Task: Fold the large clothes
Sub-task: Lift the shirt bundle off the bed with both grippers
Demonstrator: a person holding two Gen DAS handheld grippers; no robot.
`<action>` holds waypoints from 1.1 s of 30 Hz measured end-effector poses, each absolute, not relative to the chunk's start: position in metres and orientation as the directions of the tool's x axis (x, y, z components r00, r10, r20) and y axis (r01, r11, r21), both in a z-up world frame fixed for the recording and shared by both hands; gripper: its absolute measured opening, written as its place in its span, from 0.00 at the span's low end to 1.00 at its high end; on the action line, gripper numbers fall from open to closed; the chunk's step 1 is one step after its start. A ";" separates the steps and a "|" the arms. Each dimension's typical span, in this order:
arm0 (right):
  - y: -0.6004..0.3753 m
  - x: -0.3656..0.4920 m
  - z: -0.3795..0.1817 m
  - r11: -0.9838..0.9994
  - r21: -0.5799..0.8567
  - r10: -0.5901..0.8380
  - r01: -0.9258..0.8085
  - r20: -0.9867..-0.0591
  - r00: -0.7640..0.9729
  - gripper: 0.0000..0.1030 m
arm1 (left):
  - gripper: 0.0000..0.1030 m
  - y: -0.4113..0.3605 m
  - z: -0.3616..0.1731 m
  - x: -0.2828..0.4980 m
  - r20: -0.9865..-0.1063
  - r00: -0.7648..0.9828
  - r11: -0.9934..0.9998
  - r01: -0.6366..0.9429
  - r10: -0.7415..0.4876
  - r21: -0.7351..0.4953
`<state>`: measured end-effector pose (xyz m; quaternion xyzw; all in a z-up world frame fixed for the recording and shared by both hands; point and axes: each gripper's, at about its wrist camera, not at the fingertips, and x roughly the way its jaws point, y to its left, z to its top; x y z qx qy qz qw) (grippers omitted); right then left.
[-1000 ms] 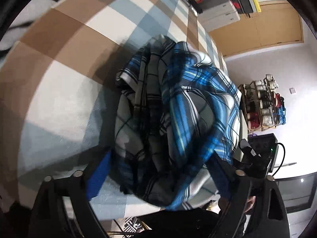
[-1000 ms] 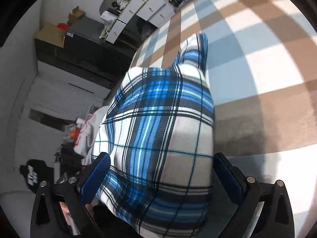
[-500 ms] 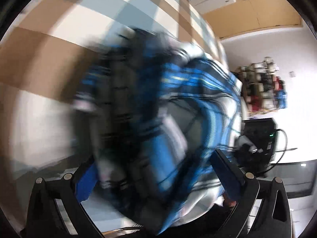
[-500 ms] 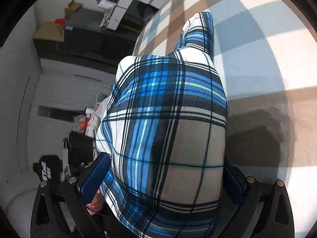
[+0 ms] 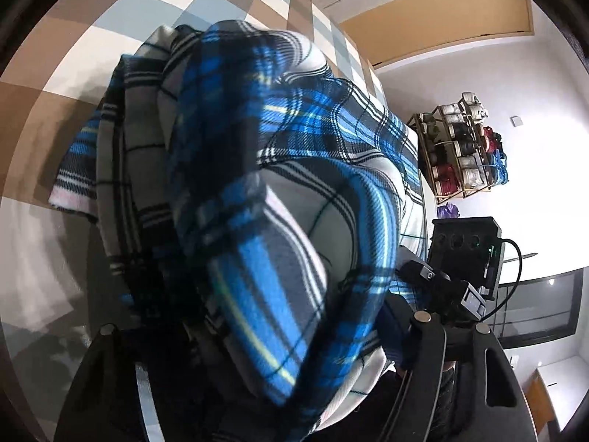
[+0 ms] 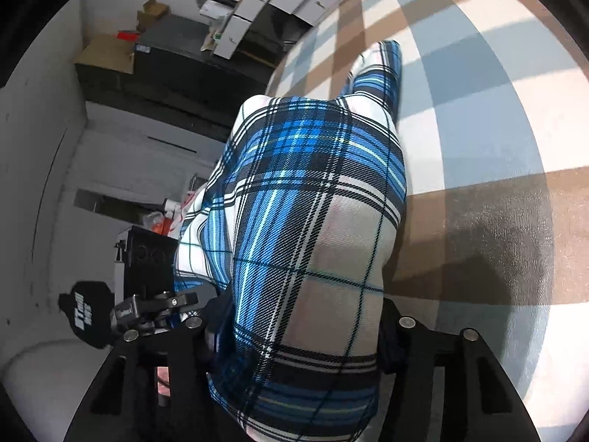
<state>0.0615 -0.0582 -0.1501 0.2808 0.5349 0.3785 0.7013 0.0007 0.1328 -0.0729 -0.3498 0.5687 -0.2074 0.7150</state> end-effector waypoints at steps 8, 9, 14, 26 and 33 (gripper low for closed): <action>-0.071 0.048 -0.135 0.549 0.793 0.836 -0.265 -0.513 0.195 0.54 | 0.67 0.129 -0.057 0.008 -0.651 0.279 0.660 -0.073 -0.706 -0.747; -0.074 0.046 -0.132 0.546 0.793 0.837 -0.270 -0.508 0.202 0.54 | 0.67 0.126 -0.054 0.010 -0.649 0.281 0.660 -0.067 -0.707 -0.748; -0.096 0.044 -0.108 0.529 0.799 0.845 -0.286 -0.466 0.261 0.54 | 0.67 0.106 -0.032 0.025 -0.643 0.286 0.669 -0.012 -0.710 -0.744; -0.255 0.038 -0.006 0.637 0.720 0.735 -0.276 -0.460 0.499 0.54 | 0.67 -0.075 0.033 0.103 -0.588 0.185 0.617 0.242 -0.787 -0.749; -0.390 0.027 0.015 0.717 0.671 0.617 -0.186 -0.488 0.617 0.54 | 0.67 -0.231 0.028 0.151 -0.546 0.064 0.531 0.352 -0.835 -0.771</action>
